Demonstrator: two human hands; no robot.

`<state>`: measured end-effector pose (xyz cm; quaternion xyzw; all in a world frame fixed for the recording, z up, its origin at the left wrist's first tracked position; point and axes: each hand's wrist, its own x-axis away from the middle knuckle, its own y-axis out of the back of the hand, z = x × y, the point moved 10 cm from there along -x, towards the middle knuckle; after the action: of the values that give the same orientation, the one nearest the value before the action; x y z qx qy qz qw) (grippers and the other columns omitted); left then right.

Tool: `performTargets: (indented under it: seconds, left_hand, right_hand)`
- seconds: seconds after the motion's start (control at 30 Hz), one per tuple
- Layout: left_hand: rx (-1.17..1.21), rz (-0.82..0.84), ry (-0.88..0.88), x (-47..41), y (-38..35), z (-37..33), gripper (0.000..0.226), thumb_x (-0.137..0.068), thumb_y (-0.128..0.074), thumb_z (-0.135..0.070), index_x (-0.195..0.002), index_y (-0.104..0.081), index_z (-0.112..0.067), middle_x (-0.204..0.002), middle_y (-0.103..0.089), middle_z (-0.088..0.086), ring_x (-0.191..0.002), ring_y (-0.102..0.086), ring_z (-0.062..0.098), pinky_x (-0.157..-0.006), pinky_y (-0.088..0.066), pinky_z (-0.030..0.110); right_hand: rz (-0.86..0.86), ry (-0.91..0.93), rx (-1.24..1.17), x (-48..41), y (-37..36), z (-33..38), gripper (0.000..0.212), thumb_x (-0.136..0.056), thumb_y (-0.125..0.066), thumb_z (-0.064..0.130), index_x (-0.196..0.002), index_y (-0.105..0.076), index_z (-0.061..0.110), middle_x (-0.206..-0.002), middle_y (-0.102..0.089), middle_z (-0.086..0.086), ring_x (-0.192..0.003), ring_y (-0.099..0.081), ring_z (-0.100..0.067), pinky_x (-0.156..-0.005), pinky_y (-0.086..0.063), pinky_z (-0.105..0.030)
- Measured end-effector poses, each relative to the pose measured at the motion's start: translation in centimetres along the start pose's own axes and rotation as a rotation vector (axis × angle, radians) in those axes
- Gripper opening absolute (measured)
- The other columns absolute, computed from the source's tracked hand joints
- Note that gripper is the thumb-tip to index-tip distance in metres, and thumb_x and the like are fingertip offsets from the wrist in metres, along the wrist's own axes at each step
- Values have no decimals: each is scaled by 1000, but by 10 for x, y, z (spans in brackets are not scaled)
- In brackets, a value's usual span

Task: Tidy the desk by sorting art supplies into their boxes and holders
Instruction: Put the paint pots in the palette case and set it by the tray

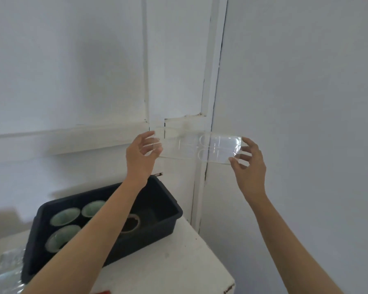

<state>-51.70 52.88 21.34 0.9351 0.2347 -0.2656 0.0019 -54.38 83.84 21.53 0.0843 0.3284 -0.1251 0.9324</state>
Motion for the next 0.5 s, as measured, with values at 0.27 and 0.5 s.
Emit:
performTargets:
  seconds: [0.27,0.5]
  left_hand:
    - [-73,-138,-66,13,58,-26,38,-82,-70,-4,-113,-60,-21,-101,-66,6,-90,-65,22,-83,-56,48]
    - [-122,-287,3,47,138,-35,42,-81,-65,8,-101,-56,-28,-96,-63,1,-82,-62,16,-84,-54,48]
  right_hand:
    - [44,23,-72,11,-40,26,55,-84,-66,5,-127,-48,35,-111,-50,-4,-93,-57,-8,-71,-50,-11]
    - [152,-15,-152,52,-102,45,52,-83,-68,8,-124,-49,34,-103,-50,-2,-87,-56,-8,-72,-46,-15]
